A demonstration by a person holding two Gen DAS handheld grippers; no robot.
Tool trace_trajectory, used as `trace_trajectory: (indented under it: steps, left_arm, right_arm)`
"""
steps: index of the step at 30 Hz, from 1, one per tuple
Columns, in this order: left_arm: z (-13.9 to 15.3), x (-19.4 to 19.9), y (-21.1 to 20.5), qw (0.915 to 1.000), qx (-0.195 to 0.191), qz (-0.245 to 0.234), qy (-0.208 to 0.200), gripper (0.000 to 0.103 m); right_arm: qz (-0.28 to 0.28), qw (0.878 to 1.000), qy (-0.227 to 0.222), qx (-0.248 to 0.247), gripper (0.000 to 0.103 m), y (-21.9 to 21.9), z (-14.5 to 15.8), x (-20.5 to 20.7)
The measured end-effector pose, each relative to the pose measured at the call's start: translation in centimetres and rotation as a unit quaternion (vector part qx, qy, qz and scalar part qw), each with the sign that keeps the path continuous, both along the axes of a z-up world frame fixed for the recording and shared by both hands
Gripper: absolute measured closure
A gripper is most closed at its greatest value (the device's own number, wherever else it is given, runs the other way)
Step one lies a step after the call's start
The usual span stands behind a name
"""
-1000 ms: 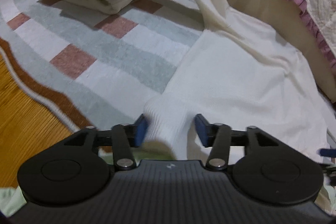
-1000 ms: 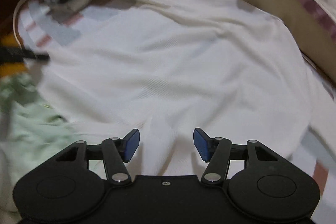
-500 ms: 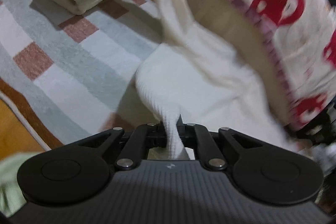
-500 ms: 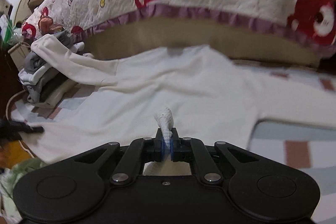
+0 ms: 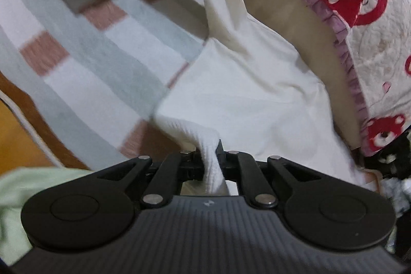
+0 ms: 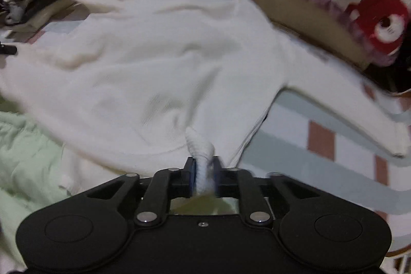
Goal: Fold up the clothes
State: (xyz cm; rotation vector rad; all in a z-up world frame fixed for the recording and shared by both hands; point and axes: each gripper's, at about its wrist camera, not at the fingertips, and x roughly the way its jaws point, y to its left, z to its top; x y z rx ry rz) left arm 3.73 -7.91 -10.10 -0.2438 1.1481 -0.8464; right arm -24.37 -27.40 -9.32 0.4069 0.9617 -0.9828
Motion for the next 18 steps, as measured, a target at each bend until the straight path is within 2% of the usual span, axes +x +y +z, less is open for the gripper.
trace_trajectory:
  steps: [1, 3, 4, 6, 8, 9, 11, 13, 16, 18]
  left_arm:
    - [-0.1, 0.2, -0.4, 0.9999, -0.007, -0.001, 0.012, 0.098]
    - [0.3, 0.6, -1.1, 0.9996, -0.020, -0.007, 0.020, 0.098]
    - [0.9, 0.6, -1.3, 0.9994, -0.026, -0.010, 0.018, 0.098]
    - [2.2, 0.8, -1.8, 0.9990, -0.039, -0.016, 0.015, 0.098]
    - [2.8, 0.9, -2.3, 0.9979, -0.054, -0.013, 0.033, 0.098]
    - [3.0, 1.1, -2.4, 0.9968, -0.068, -0.010, 0.041, 0.098]
    - [3.4, 1.1, -2.8, 0.9962, -0.074, -0.016, 0.043, 0.098]
    - [3.6, 0.9, -3.2, 0.9966, -0.072, -0.024, 0.032, 0.098]
    - [3.4, 0.8, -3.4, 0.9969, -0.070, -0.028, 0.023, 0.098]
    - [3.2, 0.8, -3.2, 0.9970, -0.069, -0.027, 0.021, 0.098]
  right_arm:
    - [0.001, 1.000, -0.013, -0.013, 0.068, 0.3, 0.7, 0.7]
    - [0.044, 0.995, -0.089, -0.023, 0.067, 1.0, 2.5, 2.6]
    - [0.081, 0.987, -0.136, 0.003, 0.067, 1.0, 2.9, 4.0]
    - [0.153, 0.960, -0.229, 0.053, 0.067, 1.0, 3.7, 6.8]
    - [0.210, 0.933, -0.271, 0.110, 0.067, 1.0, 2.9, 10.4]
    - [0.238, 0.924, -0.273, 0.121, 0.068, 1.3, 2.3, 12.4]
    - [0.290, 0.921, -0.234, 0.110, 0.068, 2.2, 0.7, 16.9]
    - [0.304, 0.930, -0.187, 0.083, 0.068, 3.0, -1.5, 20.7]
    - [0.285, 0.941, -0.161, 0.091, 0.067, 2.5, -5.1, 24.5]
    - [0.273, 0.946, -0.146, 0.099, 0.058, 2.5, -7.0, 25.9]
